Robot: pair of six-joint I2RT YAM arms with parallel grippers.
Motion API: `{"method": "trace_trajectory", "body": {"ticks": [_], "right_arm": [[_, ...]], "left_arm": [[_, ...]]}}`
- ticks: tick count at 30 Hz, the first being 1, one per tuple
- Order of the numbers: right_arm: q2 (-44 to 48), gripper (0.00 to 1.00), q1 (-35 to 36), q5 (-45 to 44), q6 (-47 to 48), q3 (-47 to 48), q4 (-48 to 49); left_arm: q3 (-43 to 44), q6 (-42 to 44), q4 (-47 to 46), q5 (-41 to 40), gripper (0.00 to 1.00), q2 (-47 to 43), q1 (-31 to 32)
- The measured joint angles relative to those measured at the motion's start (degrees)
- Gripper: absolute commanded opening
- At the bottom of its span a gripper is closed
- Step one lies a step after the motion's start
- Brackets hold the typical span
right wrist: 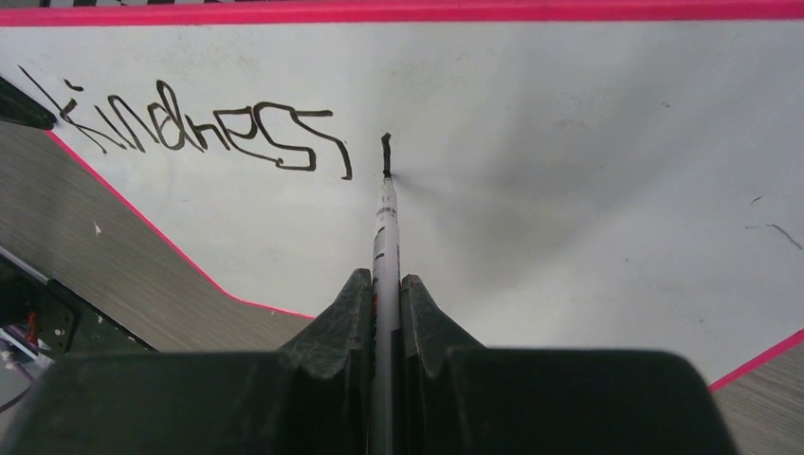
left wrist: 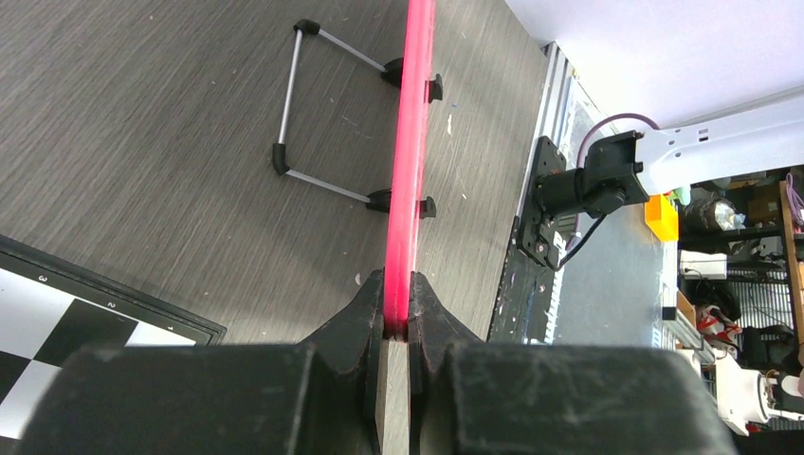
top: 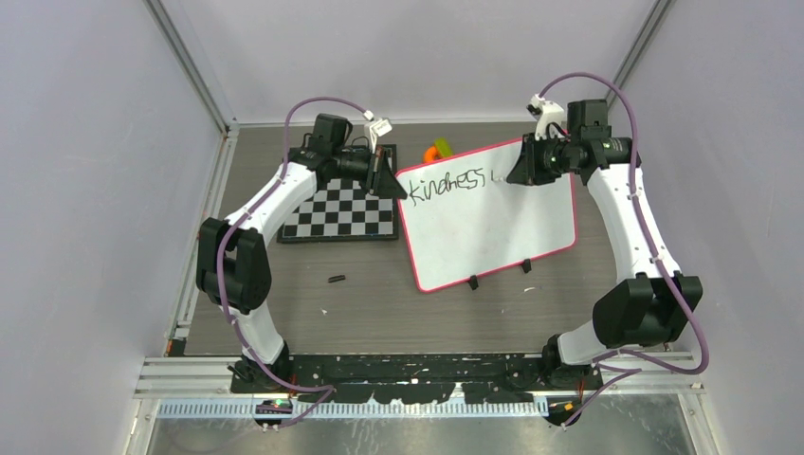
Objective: Write a sentence on the whiteboard
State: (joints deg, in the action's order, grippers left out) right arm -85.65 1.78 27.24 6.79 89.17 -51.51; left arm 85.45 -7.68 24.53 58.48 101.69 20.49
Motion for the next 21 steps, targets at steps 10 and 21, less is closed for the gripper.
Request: {"method": "trace_trajectory", "body": {"ticks": [10, 21], "right_arm": [[2.1, 0.00, 0.6, -0.7, -1.0, -3.3, 0.0], [2.0, 0.00, 0.7, -1.6, -2.4, 3.8, 1.0]], "left_arm": [[0.0, 0.2, 0.1, 0.0, 0.00, 0.0, 0.0], [0.0, 0.5, 0.0, 0.1, 0.00, 0.0, 0.1]]}}
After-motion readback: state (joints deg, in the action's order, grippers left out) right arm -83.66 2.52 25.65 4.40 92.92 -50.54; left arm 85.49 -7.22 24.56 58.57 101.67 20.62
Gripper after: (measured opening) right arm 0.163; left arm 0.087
